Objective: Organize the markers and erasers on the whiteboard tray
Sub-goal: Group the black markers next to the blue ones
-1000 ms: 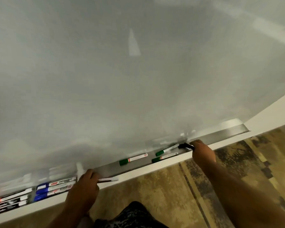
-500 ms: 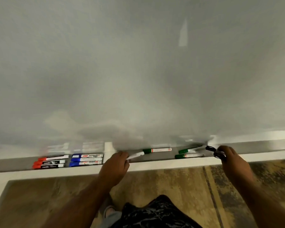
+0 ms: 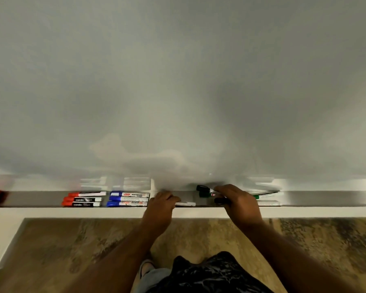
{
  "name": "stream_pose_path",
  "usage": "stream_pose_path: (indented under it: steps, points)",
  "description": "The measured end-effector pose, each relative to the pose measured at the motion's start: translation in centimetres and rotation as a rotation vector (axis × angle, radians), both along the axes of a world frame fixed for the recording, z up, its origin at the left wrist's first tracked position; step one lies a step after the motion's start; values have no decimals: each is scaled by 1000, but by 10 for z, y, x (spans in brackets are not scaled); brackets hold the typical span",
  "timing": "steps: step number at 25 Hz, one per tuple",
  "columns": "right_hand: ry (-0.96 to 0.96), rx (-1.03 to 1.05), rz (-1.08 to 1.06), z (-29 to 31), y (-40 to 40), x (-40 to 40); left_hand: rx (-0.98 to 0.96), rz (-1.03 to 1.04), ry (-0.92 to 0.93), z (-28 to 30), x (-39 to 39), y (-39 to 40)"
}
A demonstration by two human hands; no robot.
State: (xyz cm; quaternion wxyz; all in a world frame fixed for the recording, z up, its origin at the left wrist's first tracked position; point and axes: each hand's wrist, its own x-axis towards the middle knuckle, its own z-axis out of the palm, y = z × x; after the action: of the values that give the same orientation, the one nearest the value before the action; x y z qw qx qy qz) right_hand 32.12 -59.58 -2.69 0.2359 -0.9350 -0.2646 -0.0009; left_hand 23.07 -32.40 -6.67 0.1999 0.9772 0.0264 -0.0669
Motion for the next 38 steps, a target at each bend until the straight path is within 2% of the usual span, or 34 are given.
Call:
stream_pose_path:
  steps: [6, 10, 15, 20, 23, 27, 30, 33, 36, 38]
  points:
    - [-5, -131, 49, 3, 55, -7, -106, -13, -86, -5, -5, 17]
    - [85, -269, 55, -6, 86, -11, -261, 110, -40, -8, -16, 25]
    - [49, -409, 105, -17, 112, -15, -329, 226, -49, -5, -28, 34]
    - [56, -402, 114, -19, 123, -20, -355, 303, -55, -2, -29, 36]
    - [88, -297, 118, -18, 122, -30, -359, 292, -19, -2, -27, 36]
    - [179, -118, -10, -13, 103, -45, -364, 279, 14, -1, -24, 35]
    - [209, -86, -11, -10, 88, -49, -365, 276, 20, 1, -24, 35]
    - [147, -120, 20, -12, 87, -44, -388, 279, 26, 5, -23, 36]
    - [-25, -178, 42, -20, 100, -37, -395, 292, 44, 6, -23, 38]
    - [-139, -147, 72, -25, 110, -33, -370, 279, 71, 6, -24, 38]
